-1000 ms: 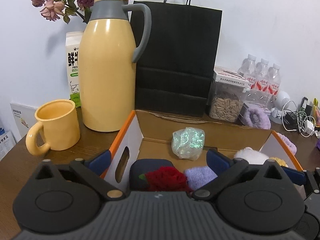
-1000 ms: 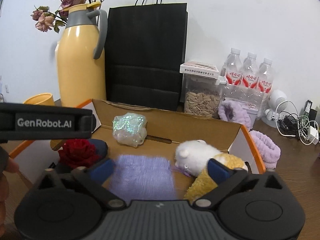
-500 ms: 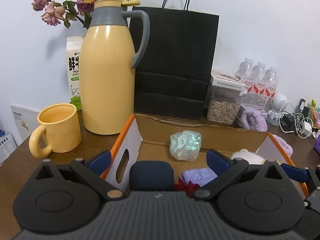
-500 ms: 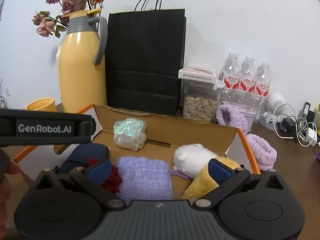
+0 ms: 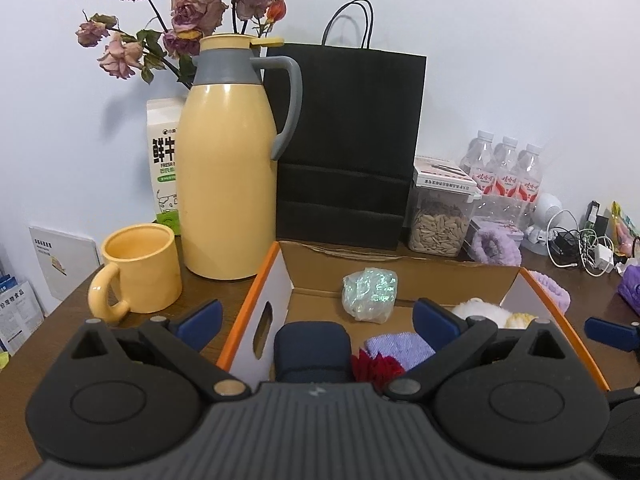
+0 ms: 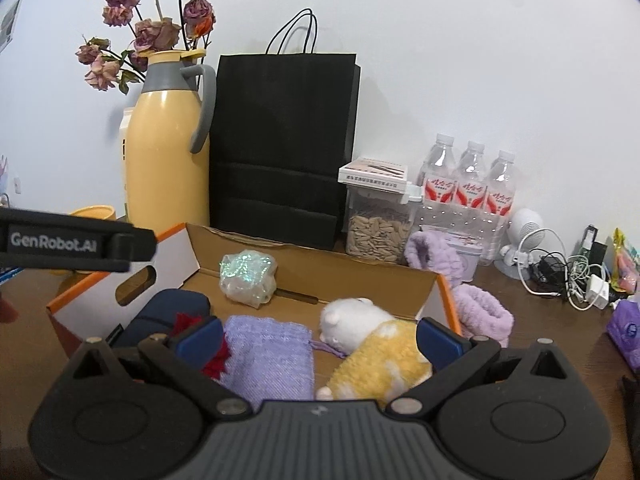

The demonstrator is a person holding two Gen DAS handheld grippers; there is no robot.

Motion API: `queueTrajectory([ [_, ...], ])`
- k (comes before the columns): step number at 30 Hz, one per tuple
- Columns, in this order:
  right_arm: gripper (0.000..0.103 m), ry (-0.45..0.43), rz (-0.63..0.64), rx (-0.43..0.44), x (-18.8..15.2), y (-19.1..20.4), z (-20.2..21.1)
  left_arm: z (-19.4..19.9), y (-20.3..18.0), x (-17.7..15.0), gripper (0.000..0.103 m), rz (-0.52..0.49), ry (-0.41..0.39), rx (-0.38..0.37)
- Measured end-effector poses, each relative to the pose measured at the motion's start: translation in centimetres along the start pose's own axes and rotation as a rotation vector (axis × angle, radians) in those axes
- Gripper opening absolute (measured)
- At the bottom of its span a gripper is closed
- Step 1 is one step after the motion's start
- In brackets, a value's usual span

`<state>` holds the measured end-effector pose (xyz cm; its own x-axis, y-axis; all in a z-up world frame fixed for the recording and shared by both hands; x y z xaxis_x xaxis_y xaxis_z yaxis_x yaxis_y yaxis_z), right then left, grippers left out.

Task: Organize objects
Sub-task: 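Withdraw both tools from the box toward the table items, then grasp the white wipes container with the right tool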

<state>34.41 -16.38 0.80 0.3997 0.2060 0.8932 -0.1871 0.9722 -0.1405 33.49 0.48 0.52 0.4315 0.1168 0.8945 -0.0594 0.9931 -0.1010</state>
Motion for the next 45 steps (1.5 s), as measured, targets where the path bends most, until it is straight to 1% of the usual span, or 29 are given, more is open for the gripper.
queueTrajectory([
  [7, 0.103, 0.004, 0.013, -0.019, -1.4, -1.4, 2.3, 2.2, 0.5, -0.5, 0.103, -0.018, 0.002, 0.009],
  [12, 0.103, 0.032, 0.030, -0.025, -3.4, -2.5, 3.8, 3.7, 1.0, -1.5, 0.103, -0.042, 0.016, 0.020],
  [17, 0.103, 0.066, 0.040, -0.027, -5.6, -3.3, 5.4, 5.0, 1.8, -3.1, 0.103, -0.058, 0.046, 0.023],
  [24, 0.103, 0.114, 0.040, -0.019, -8.6, -3.7, 6.8, 6.5, 3.2, -6.4, 0.103, -0.089, 0.099, 0.020],
  [29, 0.103, 0.130, -0.007, 0.003, -9.7, -4.0, 6.9, 7.0, 4.2, -8.2, 0.103, -0.079, 0.136, 0.025],
  [34, 0.103, 0.126, -0.020, 0.020, -9.6, -3.4, 6.8, 7.3, 5.0, -9.4, 0.103, -0.052, 0.162, 0.026],
  [45, 0.103, 0.191, -0.018, -0.037, -10.7, -2.8, 3.4, 7.3, 5.0, -10.4, 0.103, -0.044, 0.184, 0.018],
])
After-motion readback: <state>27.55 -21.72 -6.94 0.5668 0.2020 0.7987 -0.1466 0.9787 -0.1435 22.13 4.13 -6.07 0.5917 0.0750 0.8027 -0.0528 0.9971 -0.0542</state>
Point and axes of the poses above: each gripper's, at about its wrist camera, not at the fingertips, and z roughly against the way its jaws point, y to its left, x to its top, the point moved 9 cm from there along -z, roughly the way its jaws point, and after that the axes turned 5 degrees about -x, right-handed, at the moved point
